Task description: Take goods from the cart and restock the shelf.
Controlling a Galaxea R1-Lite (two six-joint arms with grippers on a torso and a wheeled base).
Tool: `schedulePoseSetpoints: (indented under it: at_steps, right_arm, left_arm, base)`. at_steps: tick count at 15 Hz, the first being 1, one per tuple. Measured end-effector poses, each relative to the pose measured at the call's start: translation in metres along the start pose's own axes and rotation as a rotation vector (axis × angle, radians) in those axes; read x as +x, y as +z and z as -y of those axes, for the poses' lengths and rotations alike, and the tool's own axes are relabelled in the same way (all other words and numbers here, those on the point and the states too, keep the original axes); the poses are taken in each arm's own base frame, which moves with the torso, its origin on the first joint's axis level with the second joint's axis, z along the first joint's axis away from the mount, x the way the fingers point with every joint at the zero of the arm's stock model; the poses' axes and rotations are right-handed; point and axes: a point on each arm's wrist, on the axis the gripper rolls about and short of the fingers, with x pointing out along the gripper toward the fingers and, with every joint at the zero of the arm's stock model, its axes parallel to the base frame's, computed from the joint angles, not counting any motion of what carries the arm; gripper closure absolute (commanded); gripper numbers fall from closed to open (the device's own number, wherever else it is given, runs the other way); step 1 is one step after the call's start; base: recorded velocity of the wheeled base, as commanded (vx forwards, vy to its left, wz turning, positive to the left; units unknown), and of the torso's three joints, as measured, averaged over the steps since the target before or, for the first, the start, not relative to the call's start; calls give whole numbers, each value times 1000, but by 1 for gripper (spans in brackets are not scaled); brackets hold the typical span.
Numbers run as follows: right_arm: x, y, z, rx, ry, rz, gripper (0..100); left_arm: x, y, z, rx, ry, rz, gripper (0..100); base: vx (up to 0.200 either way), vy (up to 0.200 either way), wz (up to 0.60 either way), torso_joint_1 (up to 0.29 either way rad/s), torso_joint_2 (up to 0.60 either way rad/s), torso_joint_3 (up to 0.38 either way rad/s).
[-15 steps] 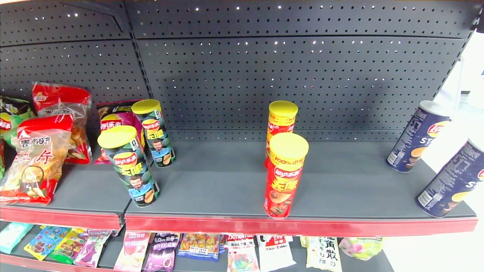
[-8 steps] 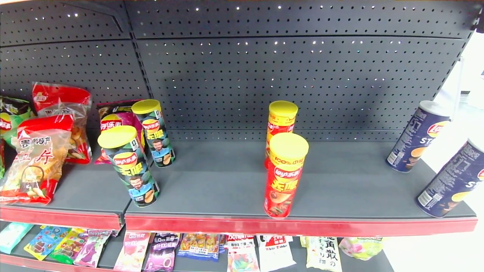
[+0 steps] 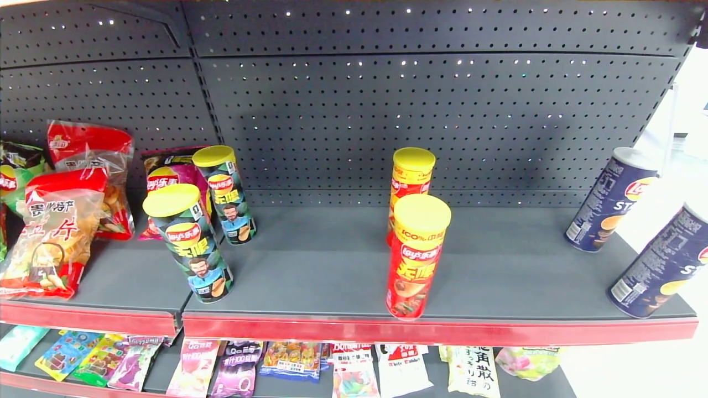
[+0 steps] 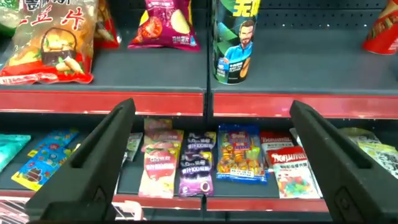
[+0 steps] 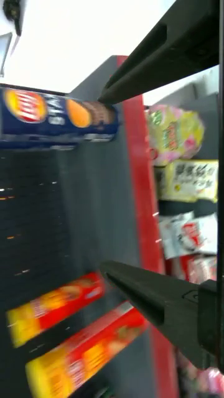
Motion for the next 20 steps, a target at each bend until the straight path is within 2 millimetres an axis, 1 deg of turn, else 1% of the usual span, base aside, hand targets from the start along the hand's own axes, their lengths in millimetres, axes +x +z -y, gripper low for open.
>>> schedulePoseSetpoints:
  at_steps: [1, 2, 3, 4, 5, 7, 8, 9, 11, 13, 15, 18, 20]
  right_arm:
    - [7, 32, -6, 8, 49, 22, 0]
    - [18, 60, -13, -6, 116, 18, 0]
    - [36, 85, -19, -26, 196, -7, 0]
    - [55, 103, -26, -44, 266, -31, 0]
    - [76, 118, -33, -51, 334, -63, 0]
    - [120, 139, -58, -48, 515, -124, 0]
    - [137, 141, -69, -43, 575, -160, 0]
    - [151, 137, -82, -38, 632, -210, 0]
    - [170, 118, -101, -38, 675, -314, 0]
    - [185, 94, -118, -63, 630, -414, 0]
    - [197, 75, -129, -59, 573, -493, 0]
    - [216, 47, -141, -71, 489, -591, 0]
    - [230, 35, -145, -68, 438, -600, 0]
  left_arm:
    - [0, 0, 0, 0, 0, 0, 0]
    - [0, 0, 0, 0, 0, 0, 0]
    - [0, 0, 0, 0, 0, 0, 0]
    - [0, 0, 0, 0, 0, 0, 0]
    - [0, 0, 0, 0, 0, 0, 0]
    - [0, 0, 0, 0, 0, 0, 0]
    - [0, 0, 0, 0, 0, 0, 0]
    - [0, 0, 0, 0, 0, 0, 0]
    - [0, 0, 0, 0, 0, 0, 0]
    - [0, 0, 0, 0, 0, 0, 0]
    - [0, 0, 0, 0, 0, 0, 0]
    - [0, 0, 0, 0, 0, 0, 0]
    - [0, 0, 0, 0, 0, 1, 0]
  base:
    - [0, 0, 0, 0, 0, 0]
    - [0, 0, 0, 0, 0, 0]
    - [0, 0, 0, 0, 0, 0]
    - [0, 0, 0, 0, 0, 0]
    - [0, 0, 0, 0, 0, 0]
    - [0, 0, 0, 0, 0, 0]
    - [0, 0, 0, 0, 0, 0]
    - [0, 0, 0, 0, 0, 0]
    - [0, 0, 0, 0, 0, 0]
    - [0, 0, 0, 0, 0, 0]
    - [0, 0, 0, 0, 0, 0]
    - [0, 0, 0, 0, 0, 0]
    - [0, 0, 0, 0, 0, 0]
